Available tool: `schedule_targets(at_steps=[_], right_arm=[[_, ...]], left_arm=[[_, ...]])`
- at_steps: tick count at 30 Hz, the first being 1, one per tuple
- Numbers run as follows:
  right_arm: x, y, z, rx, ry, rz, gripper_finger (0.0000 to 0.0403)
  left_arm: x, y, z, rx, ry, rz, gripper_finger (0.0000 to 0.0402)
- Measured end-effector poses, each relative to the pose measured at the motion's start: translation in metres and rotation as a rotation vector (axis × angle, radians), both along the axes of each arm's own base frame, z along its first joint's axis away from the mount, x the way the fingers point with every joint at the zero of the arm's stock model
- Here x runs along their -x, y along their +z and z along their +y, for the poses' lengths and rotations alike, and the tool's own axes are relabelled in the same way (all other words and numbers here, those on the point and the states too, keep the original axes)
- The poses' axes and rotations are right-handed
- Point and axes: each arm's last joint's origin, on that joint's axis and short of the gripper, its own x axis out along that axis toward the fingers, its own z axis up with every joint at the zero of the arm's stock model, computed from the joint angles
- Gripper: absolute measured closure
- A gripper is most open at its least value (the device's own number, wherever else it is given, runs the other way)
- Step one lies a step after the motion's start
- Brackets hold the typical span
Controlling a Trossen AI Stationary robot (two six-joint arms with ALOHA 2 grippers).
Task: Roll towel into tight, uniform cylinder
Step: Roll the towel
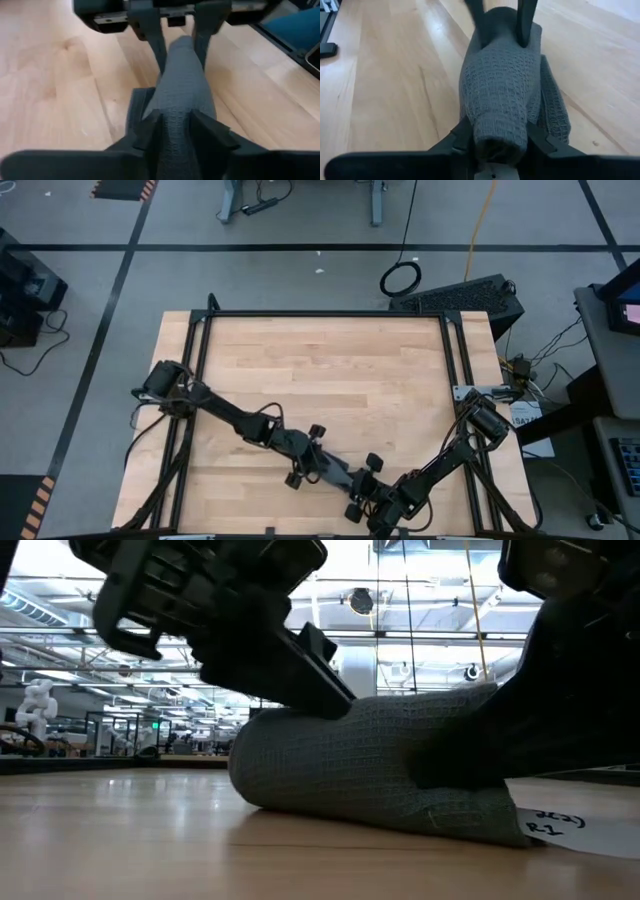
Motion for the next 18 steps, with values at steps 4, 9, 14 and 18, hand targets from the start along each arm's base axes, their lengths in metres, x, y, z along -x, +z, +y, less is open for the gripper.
schedule_targets(at_steps=[4, 9, 14, 18], right_arm=[[0.0, 0.0, 0.0, 0.007, -0.001, 0.002, 0.0314], [0.001, -0.001, 0.0, 0.038, 0.019, 0.013, 0.0303], [0.008, 0.009, 0.003, 0.115, 0.061, 0.032, 0.025], [0.016, 0.034, 0.003, 0.115, 0.084, 0.037, 0.0192]], left_arm=[[-0.002, -0.006, 0.002, 0.013, 0.015, 0.011, 0.0349], [-0.004, -0.012, 0.001, 0.029, 0.029, 0.027, 0.0393], [-0.004, -0.014, 0.001, 0.059, 0.054, 0.046, 0.0378], [-0.005, -0.014, 0.003, 0.072, 0.072, 0.057, 0.0383]])
